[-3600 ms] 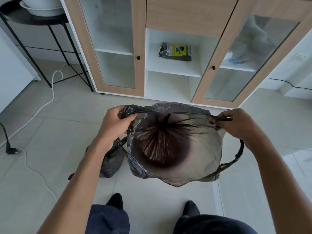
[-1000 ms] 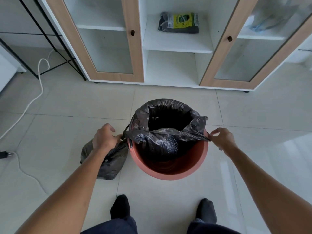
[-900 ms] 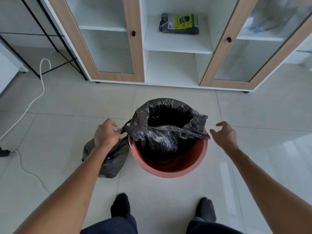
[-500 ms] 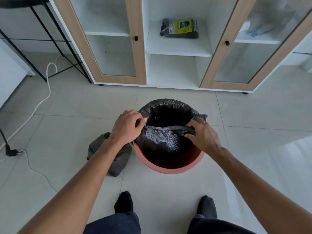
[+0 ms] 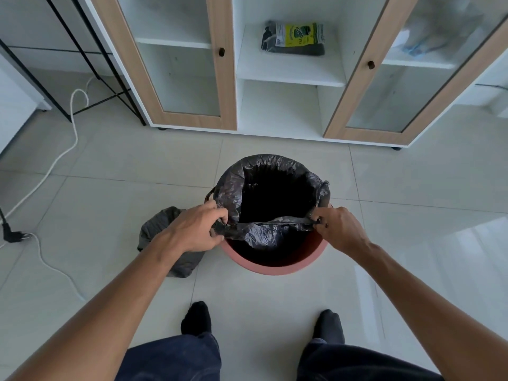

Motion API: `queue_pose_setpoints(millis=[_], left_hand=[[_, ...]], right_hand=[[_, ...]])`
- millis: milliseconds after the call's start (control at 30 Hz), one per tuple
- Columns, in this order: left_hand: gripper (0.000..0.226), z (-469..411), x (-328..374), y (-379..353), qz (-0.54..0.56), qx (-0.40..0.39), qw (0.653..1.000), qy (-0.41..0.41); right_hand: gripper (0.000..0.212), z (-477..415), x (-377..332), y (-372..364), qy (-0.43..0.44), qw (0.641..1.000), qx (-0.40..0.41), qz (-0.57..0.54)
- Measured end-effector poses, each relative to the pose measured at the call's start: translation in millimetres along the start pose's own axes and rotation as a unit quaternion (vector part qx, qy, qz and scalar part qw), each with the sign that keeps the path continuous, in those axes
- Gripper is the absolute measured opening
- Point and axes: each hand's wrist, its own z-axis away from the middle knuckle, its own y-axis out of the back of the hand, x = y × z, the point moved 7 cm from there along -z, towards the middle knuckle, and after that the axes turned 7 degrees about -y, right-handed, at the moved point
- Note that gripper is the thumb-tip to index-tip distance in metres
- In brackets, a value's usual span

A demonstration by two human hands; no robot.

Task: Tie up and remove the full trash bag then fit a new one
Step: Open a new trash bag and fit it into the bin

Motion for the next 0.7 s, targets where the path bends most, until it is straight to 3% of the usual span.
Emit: queue_pose_setpoints(millis=[200,400,700], left_hand=[[0.070,19,20,-12,-0.129,-0.014,0.990,-0.061],[0.051,19,40,-9,-0.181,0.038,0.975,-0.120],[0.053,21,54,-16,-0.225,-0.015,0.959,-0.169]], right_hand=[[0.012,20,3,1,0.019,1.000,-0.002,0.007],[0.010,39,21,-7,0.006,0.999,-0.043,-0.006],[0.005,44,30,-15,-0.030,0.996,-0.085,0.000]])
